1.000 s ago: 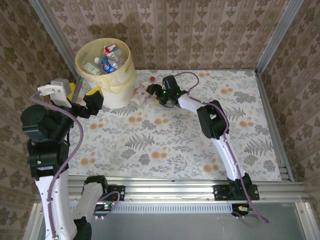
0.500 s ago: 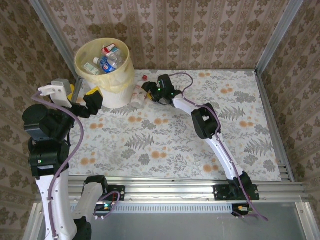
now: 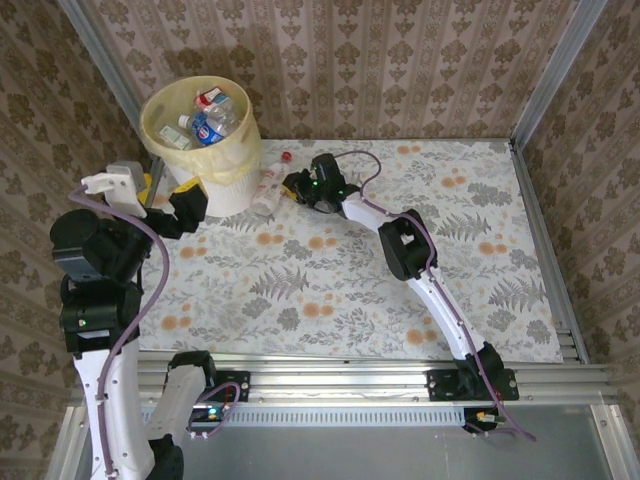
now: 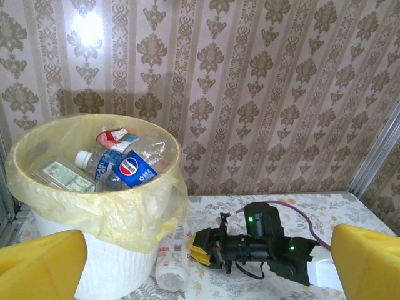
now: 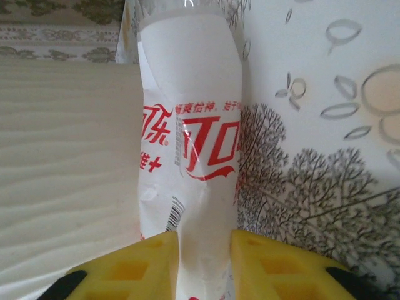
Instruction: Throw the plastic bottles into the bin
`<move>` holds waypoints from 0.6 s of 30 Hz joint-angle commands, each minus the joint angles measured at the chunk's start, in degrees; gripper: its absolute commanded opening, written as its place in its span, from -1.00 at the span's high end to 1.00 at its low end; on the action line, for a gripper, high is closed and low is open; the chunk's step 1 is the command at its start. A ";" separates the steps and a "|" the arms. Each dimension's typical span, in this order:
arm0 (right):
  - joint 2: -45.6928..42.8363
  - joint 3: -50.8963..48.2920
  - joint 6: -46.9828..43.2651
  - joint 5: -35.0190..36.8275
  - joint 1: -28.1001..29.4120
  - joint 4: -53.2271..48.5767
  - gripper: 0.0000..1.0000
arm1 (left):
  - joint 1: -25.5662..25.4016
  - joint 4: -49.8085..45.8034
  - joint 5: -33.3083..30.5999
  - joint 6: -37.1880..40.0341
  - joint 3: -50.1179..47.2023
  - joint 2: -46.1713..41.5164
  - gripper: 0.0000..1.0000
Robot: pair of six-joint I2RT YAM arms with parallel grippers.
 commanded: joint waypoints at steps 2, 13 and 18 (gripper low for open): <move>-1.69 -1.81 -0.95 -2.82 1.95 2.47 0.51 | -0.46 2.11 0.54 -2.25 -2.02 -0.71 -1.00; -5.22 -6.74 -1.31 -2.31 2.12 5.42 0.92 | -1.10 5.25 2.29 -4.88 -9.22 -2.11 -1.00; -10.50 -13.60 -2.39 -1.86 2.05 7.75 1.00 | -2.54 6.72 1.98 -5.72 -11.91 -2.25 -1.00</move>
